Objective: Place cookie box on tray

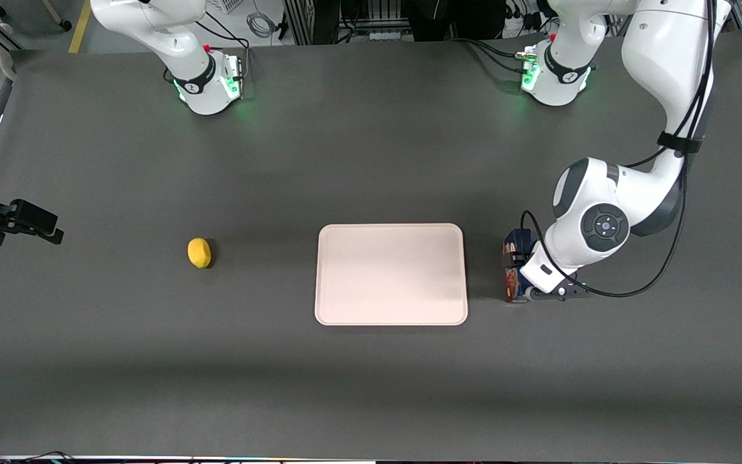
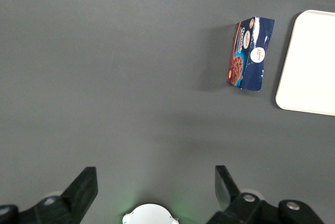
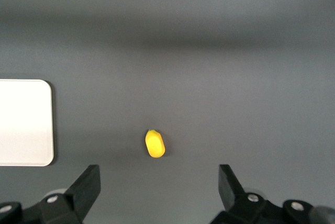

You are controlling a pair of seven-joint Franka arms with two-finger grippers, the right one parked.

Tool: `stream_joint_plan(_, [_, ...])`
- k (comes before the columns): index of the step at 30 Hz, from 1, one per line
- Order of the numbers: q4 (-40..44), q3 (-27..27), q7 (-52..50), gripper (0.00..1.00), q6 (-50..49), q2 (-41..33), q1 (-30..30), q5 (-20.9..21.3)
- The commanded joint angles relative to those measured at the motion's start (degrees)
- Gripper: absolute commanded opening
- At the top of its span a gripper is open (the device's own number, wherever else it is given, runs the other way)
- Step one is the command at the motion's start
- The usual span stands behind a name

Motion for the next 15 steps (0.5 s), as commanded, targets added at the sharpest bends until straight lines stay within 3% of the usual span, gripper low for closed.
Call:
stream_joint_plan(1, [0.19,0.07,-0.52,1.00,3.01,2.43,-0.28,1.66])
stream_joint_plan(15, [0.45,0.51,-1.22,1.00,8.90,7.09,-0.19,2.45])
